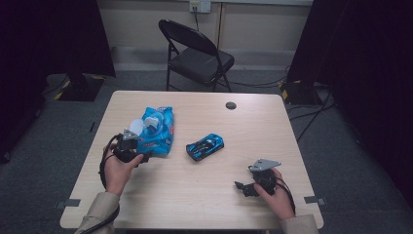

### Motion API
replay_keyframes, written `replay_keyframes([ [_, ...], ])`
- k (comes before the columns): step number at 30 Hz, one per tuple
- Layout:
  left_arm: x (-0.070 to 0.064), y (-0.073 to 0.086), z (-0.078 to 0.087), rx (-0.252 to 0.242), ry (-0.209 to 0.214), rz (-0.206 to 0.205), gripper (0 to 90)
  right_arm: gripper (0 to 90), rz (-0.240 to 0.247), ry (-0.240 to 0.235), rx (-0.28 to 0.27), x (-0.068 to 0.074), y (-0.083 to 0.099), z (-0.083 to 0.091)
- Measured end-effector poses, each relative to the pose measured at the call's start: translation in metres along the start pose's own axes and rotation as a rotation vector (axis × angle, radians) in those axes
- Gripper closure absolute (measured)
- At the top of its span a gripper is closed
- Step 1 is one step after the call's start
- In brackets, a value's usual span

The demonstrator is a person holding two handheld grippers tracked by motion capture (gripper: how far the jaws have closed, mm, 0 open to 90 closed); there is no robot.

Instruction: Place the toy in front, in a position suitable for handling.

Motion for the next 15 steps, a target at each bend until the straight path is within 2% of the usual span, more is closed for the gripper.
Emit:
replay_keyframes([
  [1, -0.007, 0.000, 0.003, -0.003, 0.020, -0.020, 28.7, 14.2, 0.000, -0.001, 0.000, 0.000, 0.000, 0.000],
  [2, -0.007, 0.000, 0.003, -0.003, 0.020, -0.020, 28.2, 14.2, 0.000, -0.001, 0.000, 0.000, 0.000, 0.000],
  [6, -0.027, -0.003, 0.002, 0.002, 0.073, -0.047, 25.7, 14.2, 0.000, 0.000, 0.000, 0.000, 0.000, 0.000],
  [8, -0.031, -0.004, 0.001, 0.003, 0.081, -0.053, 24.7, 14.2, 0.000, -0.001, 0.000, 0.000, 0.000, 0.000],
  [9, -0.040, -0.006, -0.003, -0.002, 0.101, -0.059, 24.0, 14.2, 0.000, 0.000, 0.000, 0.000, 0.000, 0.000],
  [13, -0.051, -0.009, -0.009, 0.008, 0.129, -0.083, 22.2, 14.2, 0.000, 0.000, 0.000, 0.000, 0.000, 0.000],
  [15, -0.063, -0.013, -0.017, 0.008, 0.154, -0.121, 21.9, 14.2, 0.000, 0.000, 0.000, 0.000, 0.000, 0.000],
])
Point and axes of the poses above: each handheld gripper's, and its own axes: z roughly backward along the jaws, y roughly out of its underside, x roughly to its left, the point moved 5 cm from there along -z, roughly forward along the jaws, and after that the axes turned 12 degrees about z, right-handed, at the moved point
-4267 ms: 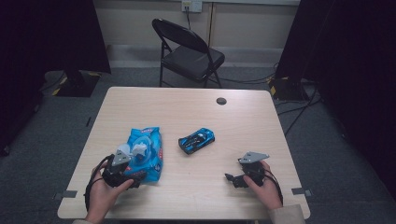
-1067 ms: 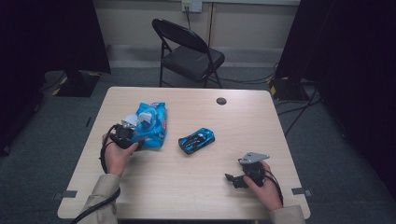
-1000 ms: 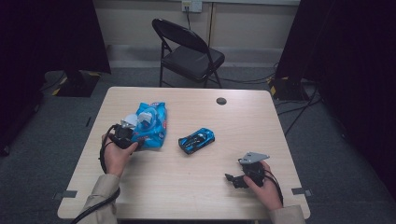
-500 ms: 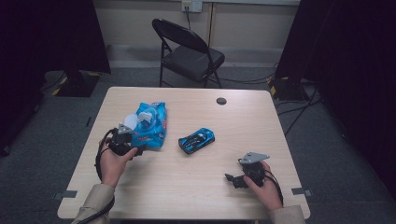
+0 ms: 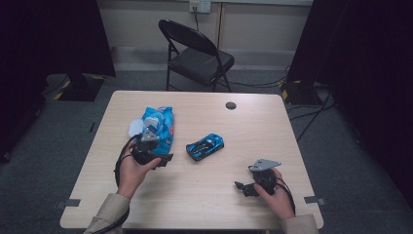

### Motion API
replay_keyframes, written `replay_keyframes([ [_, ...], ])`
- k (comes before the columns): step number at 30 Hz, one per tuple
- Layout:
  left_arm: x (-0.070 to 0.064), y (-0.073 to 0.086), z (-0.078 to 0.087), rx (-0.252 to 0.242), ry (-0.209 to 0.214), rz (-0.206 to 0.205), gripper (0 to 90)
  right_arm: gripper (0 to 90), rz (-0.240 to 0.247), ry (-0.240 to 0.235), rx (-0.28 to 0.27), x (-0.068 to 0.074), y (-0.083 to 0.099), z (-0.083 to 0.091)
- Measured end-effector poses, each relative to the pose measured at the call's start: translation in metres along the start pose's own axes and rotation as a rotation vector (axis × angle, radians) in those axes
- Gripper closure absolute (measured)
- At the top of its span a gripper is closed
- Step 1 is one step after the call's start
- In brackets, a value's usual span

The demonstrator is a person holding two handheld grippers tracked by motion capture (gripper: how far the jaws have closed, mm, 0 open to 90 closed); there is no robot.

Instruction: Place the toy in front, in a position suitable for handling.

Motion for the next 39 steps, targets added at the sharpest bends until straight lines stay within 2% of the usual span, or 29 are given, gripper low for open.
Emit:
replay_keyframes([
  [2, -0.004, -0.002, -0.003, 0.001, 0.006, -0.015, 21.8, 14.2, 0.000, -0.001, 0.000, 0.000, 0.000, 0.000],
  [5, -0.016, -0.009, -0.013, 0.004, 0.033, -0.046, 20.9, 14.2, 0.000, 0.000, 0.000, 0.000, 0.000, 0.000],
  [6, -0.024, -0.014, -0.020, 0.006, 0.047, -0.066, 20.7, 14.2, 0.000, -0.001, 0.000, 0.000, 0.000, 0.000],
  [7, -0.024, -0.014, -0.020, 0.006, 0.047, -0.066, 20.3, 14.2, 0.000, -0.001, 0.000, 0.000, 0.000, 0.000],
  [8, -0.031, -0.019, -0.028, 0.009, 0.062, -0.079, 19.6, 14.2, 0.000, 0.000, 0.000, 0.000, 0.000, 0.000],
  [11, -0.036, -0.023, -0.036, 0.015, 0.080, -0.091, 18.8, 14.2, 0.000, 0.000, 0.000, 0.000, 0.000, 0.000],
  [12, -0.041, -0.026, -0.046, 0.022, 0.102, -0.095, 18.7, 14.2, 0.001, -0.001, 0.000, 0.000, 0.000, 0.000],
  [13, -0.041, -0.026, -0.046, 0.022, 0.102, -0.095, 18.8, 14.2, 0.001, -0.001, 0.000, 0.000, 0.000, 0.000],
  [18, -0.051, -0.031, -0.072, 0.047, 0.133, -0.112, 18.6, 14.2, 0.000, 0.000, 0.000, 0.000, 0.000, 0.000],
  [22, -0.056, -0.033, -0.083, 0.053, 0.135, -0.121, 18.6, 14.2, 0.000, 0.000, 0.000, 0.000, 0.000, 0.000],
  [24, -0.058, -0.037, -0.093, 0.060, 0.118, -0.134, 18.2, 14.2, 0.000, -0.001, 0.000, 0.000, 0.000, 0.000],
  [27, -0.059, -0.038, -0.100, 0.065, 0.119, -0.134, 18.1, 14.2, 0.002, -0.002, 0.000, 0.000, 0.000, 0.000],
  [28, -0.059, -0.040, -0.107, 0.073, 0.112, -0.146, 17.8, 14.2, 0.004, -0.003, 0.000, 0.001, 0.000, 0.000],
  [32, -0.061, -0.040, -0.116, 0.079, 0.127, -0.159, 18.2, 14.2, 0.005, -0.005, 0.000, 0.001, 0.000, 0.000],
  [34, -0.062, -0.039, -0.124, 0.100, 0.112, -0.177, 18.0, 14.2, 0.006, -0.007, 0.000, 0.001, 0.000, 0.000],
  [39, -0.063, -0.038, -0.133, 0.110, 0.098, -0.183, 18.3, 14.2, 0.007, -0.007, -0.001, 0.001, 0.000, 0.000],
])
Point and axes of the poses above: each handheld gripper's, and its own axes: z roughly backward along the jaws, y roughly out of its underside, x roughly to its left, the point moved 5 cm from there along -z, roughly forward along the jaws, and after that the axes turned 12 degrees about z, right-handed, at the moved point
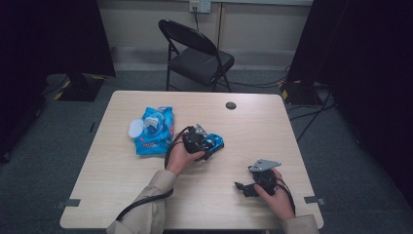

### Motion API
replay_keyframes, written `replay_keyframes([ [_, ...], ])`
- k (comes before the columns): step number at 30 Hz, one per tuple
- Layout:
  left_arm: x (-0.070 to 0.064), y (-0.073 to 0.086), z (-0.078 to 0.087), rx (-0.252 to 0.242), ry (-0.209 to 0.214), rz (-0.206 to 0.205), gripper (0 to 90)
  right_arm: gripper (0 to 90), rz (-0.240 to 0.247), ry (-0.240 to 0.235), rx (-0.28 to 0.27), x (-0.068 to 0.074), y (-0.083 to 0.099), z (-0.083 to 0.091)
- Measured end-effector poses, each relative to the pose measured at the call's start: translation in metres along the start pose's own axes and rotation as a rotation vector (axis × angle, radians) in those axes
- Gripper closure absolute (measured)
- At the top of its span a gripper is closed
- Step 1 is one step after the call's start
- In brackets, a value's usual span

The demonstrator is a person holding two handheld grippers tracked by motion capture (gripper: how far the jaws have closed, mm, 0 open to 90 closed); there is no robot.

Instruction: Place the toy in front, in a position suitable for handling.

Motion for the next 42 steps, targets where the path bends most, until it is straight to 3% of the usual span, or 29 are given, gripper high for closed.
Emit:
replay_keyframes([
  [10, 0.000, 0.000, -0.009, 0.014, -0.023, -0.010, 22.5, 14.2, 0.001, -0.004, 0.000, 0.001, 0.000, 0.000],
  [11, 0.001, 0.000, -0.010, 0.004, -0.016, 0.007, 22.8, 14.2, 0.001, -0.004, 0.000, 0.001, 0.000, 0.000],
  [16, 0.000, 0.000, -0.010, -0.001, -0.009, 0.010, 24.9, 14.2, 0.002, -0.004, 0.001, 0.001, 0.000, 0.000],
  [20, 0.000, 0.000, -0.008, 0.006, 0.001, 0.051, 25.9, 14.2, 0.002, -0.004, 0.001, 0.001, 0.000, 0.000],
  [25, -0.004, -0.001, -0.004, 0.008, -0.036, 0.016, 27.6, 14.2, 0.001, -0.005, 0.000, 0.001, 0.000, 0.000],
  [30, -0.004, 0.000, -0.001, 0.022, -0.032, 0.026, 27.8, 14.2, 0.001, -0.005, 0.000, 0.001, 0.000, 0.000],
  [42, 0.001, 0.002, 0.011, 0.002, -0.063, 0.021, 27.8, 14.2, 0.002, -0.004, 0.001, 0.001, 0.000, 0.000],
])
Point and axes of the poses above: each handheld gripper's, and its own axes: z roughly backward along the jaws, y roughly out of its underside, x roughly to its left, the point moved 5 cm from there along -z, roughly forward along the jaws, and after that the axes turned 12 degrees about z, right-handed, at the moved point
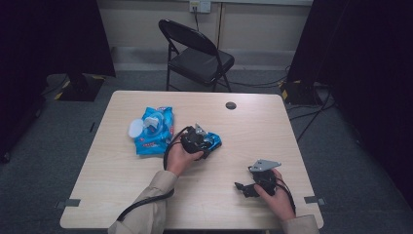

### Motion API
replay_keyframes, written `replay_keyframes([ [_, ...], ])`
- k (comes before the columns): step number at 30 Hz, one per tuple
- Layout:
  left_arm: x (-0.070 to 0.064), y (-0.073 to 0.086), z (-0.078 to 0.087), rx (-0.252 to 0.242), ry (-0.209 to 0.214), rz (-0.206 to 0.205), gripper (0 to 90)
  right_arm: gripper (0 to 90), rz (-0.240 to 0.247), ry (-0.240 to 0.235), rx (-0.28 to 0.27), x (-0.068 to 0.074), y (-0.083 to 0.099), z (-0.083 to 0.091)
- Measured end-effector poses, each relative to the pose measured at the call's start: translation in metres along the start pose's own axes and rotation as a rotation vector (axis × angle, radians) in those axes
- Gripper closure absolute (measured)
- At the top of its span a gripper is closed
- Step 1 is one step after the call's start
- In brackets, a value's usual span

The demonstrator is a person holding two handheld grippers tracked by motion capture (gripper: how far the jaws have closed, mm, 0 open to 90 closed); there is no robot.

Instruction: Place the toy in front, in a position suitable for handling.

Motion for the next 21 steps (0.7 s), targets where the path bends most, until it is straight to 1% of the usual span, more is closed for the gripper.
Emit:
replay_keyframes([
  [2, 0.000, 0.001, 0.004, 0.003, -0.001, 0.004, 27.8, 14.2, 0.000, -0.001, -0.001, 0.000, 0.000, 0.000],
  [4, -0.002, 0.003, 0.010, -0.007, -0.003, -0.006, 27.8, 14.2, 0.000, 0.000, 0.000, 0.000, 0.000, 0.000],
  [6, -0.003, 0.004, 0.012, -0.010, 0.002, -0.001, 27.8, 14.2, 0.000, 0.000, 0.000, 0.000, 0.000, 0.000],
  [8, -0.007, 0.008, 0.018, -0.012, 0.007, -0.008, 27.8, 14.2, 0.000, -0.001, -0.001, 0.000, 0.000, 0.000],
  [9, -0.011, 0.012, 0.024, -0.009, 0.018, -0.012, 27.8, 14.2, 0.000, -0.001, -0.001, 0.000, 0.000, 0.000],
  [10, -0.011, 0.012, 0.024, -0.009, 0.018, -0.012, 27.8, 14.2, 0.000, -0.001, -0.001, 0.000, 0.000, 0.000],
  [14, -0.020, 0.025, 0.034, -0.005, 0.025, -0.009, 27.8, 14.2, 0.000, -0.001, -0.002, 0.000, 0.000, 0.000],
  [15, -0.025, 0.033, 0.038, -0.001, 0.024, -0.004, 27.8, 14.1, 0.000, 0.000, 0.000, 0.000, 0.000, 0.000],
  [16, -0.025, 0.033, 0.038, -0.001, 0.024, -0.004, 27.8, 14.1, 0.000, 0.000, 0.000, 0.000, 0.000, 0.000],
  [17, -0.028, 0.042, 0.040, 0.007, 0.020, 0.001, 27.8, 14.1, 0.000, 0.000, 0.000, 0.000, 0.000, 0.000],
  [18, -0.028, 0.042, 0.040, 0.007, 0.020, 0.001, 27.8, 14.1, 0.000, 0.000, 0.000, 0.000, 0.000, 0.000],
  [19, -0.030, 0.046, 0.040, 0.011, 0.014, 0.001, 27.8, 14.1, 0.000, -0.001, -0.001, 0.000, 0.000, 0.000],
  [20, -0.031, 0.051, 0.041, 0.019, 0.014, 0.002, 27.8, 14.1, 0.000, -0.001, -0.001, 0.000, 0.000, 0.000],
  [21, -0.033, 0.054, 0.041, 0.016, 0.019, 0.005, 27.8, 14.1, 0.000, -0.001, -0.001, 0.000, 0.000, 0.000],
])
Point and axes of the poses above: each handheld gripper's, and its own axes: z roughly backward along the jaws, y roughly out of its underside, x roughly to its left, the point moved 5 cm from there along -z, roughly forward along the jaws, and after that the axes turned 12 degrees about z, right-handed, at the moved point
